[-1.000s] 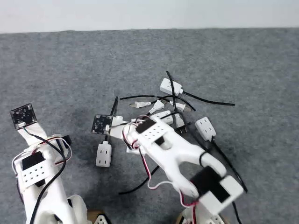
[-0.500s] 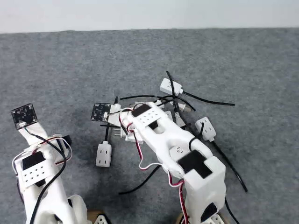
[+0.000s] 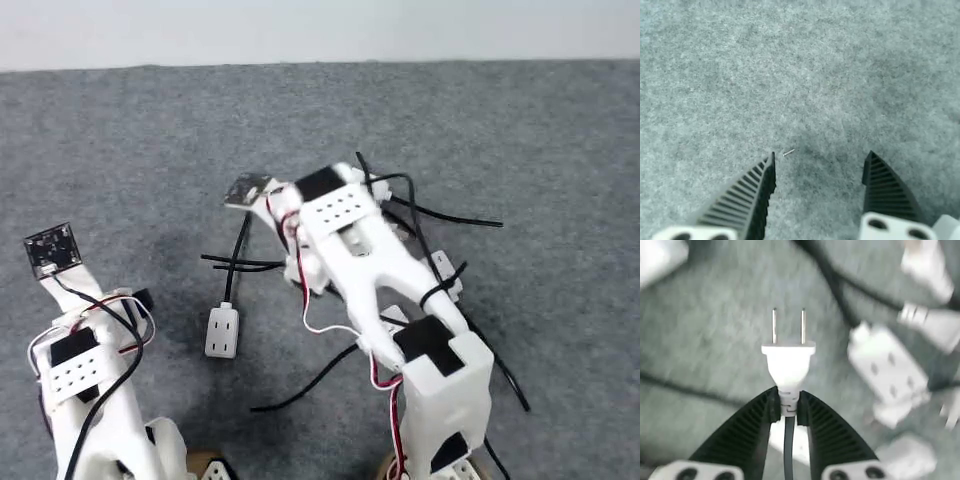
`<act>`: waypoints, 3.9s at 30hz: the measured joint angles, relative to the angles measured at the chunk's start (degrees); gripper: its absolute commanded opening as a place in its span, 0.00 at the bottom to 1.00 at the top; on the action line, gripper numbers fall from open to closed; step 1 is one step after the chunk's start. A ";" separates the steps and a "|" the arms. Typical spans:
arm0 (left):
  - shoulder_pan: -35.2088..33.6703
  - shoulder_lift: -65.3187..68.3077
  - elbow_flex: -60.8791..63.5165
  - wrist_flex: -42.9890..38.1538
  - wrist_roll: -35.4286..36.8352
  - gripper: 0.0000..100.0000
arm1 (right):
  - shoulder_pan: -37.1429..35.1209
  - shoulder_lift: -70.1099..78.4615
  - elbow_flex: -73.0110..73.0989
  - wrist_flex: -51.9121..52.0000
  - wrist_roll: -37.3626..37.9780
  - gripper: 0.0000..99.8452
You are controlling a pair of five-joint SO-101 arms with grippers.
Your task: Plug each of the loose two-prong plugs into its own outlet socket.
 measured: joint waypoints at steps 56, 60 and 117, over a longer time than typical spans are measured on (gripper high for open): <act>1.05 0.00 0.00 0.00 -0.18 0.26 | 20.48 -31.91 57.76 -16.53 13.01 0.12; 1.05 0.00 0.00 0.00 -0.18 0.26 | 24.88 -32.97 58.02 -18.90 13.27 0.02; 1.05 0.00 0.00 0.00 -0.18 0.26 | 8.79 -39.56 23.82 2.02 -0.79 0.01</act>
